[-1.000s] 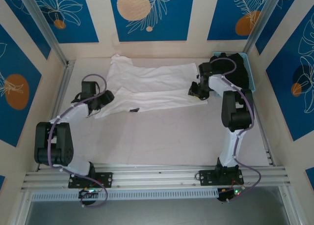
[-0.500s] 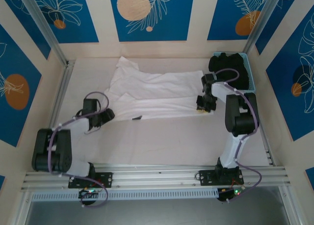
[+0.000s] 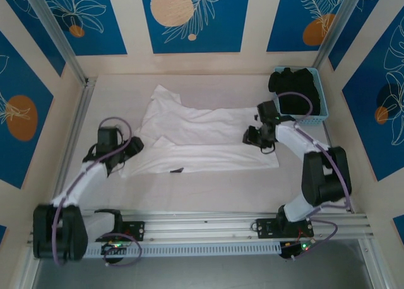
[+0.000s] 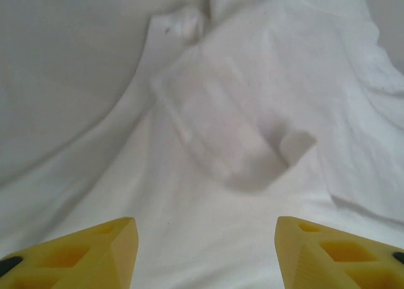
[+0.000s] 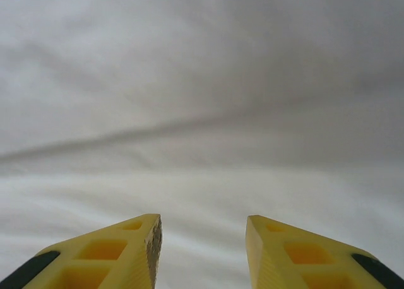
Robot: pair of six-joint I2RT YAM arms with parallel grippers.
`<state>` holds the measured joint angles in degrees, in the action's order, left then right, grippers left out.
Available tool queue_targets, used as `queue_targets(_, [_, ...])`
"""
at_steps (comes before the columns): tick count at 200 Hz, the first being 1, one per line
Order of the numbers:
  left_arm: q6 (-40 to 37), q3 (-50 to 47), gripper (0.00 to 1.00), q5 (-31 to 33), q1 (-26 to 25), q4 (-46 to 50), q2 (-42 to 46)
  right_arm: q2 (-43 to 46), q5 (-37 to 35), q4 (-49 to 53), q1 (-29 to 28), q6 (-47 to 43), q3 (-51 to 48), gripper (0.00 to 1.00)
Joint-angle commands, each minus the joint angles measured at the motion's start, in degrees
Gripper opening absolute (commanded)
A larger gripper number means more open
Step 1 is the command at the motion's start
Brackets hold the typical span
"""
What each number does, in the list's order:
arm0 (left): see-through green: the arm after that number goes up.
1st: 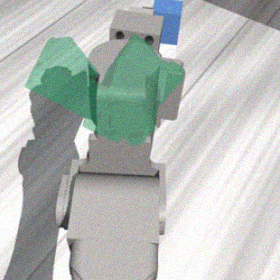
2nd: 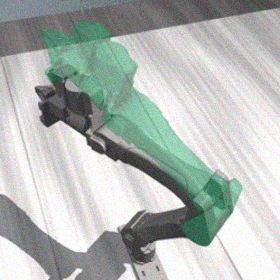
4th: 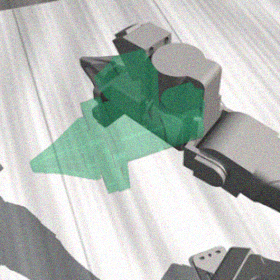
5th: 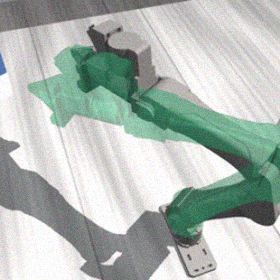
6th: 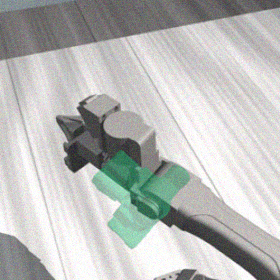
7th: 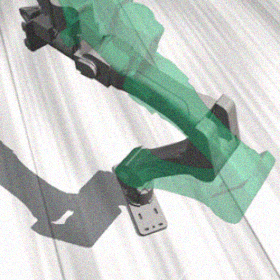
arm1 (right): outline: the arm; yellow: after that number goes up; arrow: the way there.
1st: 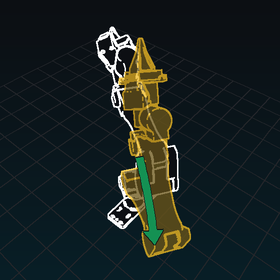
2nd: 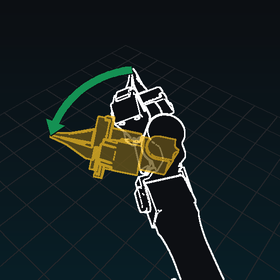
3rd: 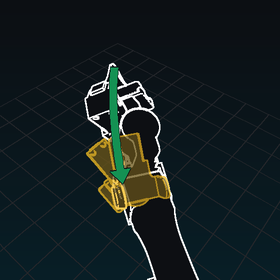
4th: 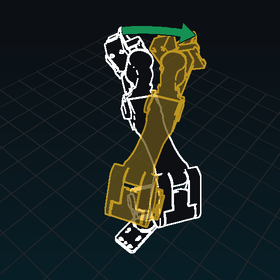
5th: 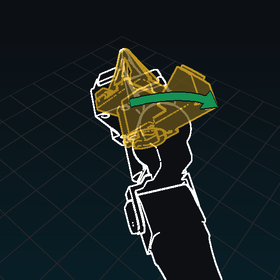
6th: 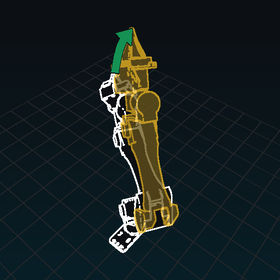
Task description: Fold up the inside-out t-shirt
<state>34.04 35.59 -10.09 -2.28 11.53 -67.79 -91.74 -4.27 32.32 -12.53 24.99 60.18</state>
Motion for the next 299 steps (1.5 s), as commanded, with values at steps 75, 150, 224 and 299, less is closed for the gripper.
queue_targets(75, [-5.29, 14.06, 0.56, 2.00, -13.35, -5.03, -22.39, -6.95, -0.92, -4.12, -8.49, -2.67, 5.76, 0.41])
queue_targets(150, [-10.21, 23.16, 0.08, -2.39, -15.88, -9.14, -31.78, -5.66, -0.45, -4.98, -7.45, -2.49, 3.45, 0.41])
queue_targets(224, [-19.00, 37.38, 0.52, 2.56, -17.36, 1.73, -39.11, -5.50, -0.83, -4.37, -6.18, -2.84, 2.67, 0.41])
queue_targets(299, [-6.84, 7.67, 0.63, 4.98, -10.08, -0.25, -16.31, -12.47, 1.10, 6.28, 3.96, 1.55, 5.06, 0.41])
